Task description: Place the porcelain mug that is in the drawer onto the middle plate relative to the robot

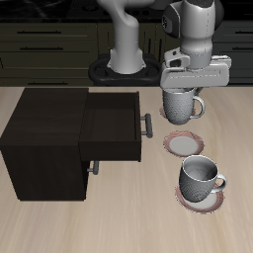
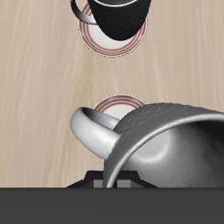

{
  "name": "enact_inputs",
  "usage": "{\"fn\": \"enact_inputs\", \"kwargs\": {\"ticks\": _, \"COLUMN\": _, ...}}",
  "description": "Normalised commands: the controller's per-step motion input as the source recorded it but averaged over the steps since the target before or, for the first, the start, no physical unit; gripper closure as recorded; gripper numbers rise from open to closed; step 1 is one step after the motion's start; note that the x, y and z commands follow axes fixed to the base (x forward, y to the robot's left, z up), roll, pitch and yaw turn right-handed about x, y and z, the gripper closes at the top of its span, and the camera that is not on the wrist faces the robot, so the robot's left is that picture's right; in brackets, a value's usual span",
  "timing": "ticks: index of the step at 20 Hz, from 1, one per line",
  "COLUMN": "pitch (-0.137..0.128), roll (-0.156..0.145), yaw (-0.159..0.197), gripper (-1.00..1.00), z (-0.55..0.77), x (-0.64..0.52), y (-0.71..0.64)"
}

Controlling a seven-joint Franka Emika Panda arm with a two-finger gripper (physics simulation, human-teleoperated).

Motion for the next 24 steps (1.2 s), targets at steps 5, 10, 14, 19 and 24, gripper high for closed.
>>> {"fn": "enact_inputs", "kwargs": {"ticks": 5, "pitch": 0.058, "roll": -0.010, "yaw": -0.021, "gripper": 1.00, "z": -0.45, "x": 0.11, "y": 0.01}}
{"fn": "enact_inputs", "kwargs": {"ticks": 10, "pitch": 0.035, "roll": 0.020, "yaw": -0.009, "gripper": 1.00, "z": -0.27, "x": -0.01, "y": 0.05}}
{"fn": "enact_inputs", "kwargs": {"ticks": 14, "pitch": 0.016, "roll": 0.012, "yaw": 0.005, "gripper": 1.00, "z": -0.22, "x": 0.05, "y": 0.05}}
{"fn": "enact_inputs", "kwargs": {"ticks": 19, "pitch": 0.037, "roll": 0.003, "yaw": -0.004, "gripper": 1.00, "z": -0.29, "x": 0.09, "y": 0.05}}
{"fn": "enact_inputs", "kwargs": {"ticks": 24, "pitch": 0.034, "roll": -0.005, "yaw": 0.014, "gripper": 1.00, "z": -0.20, "x": -0.02, "y": 0.03}}
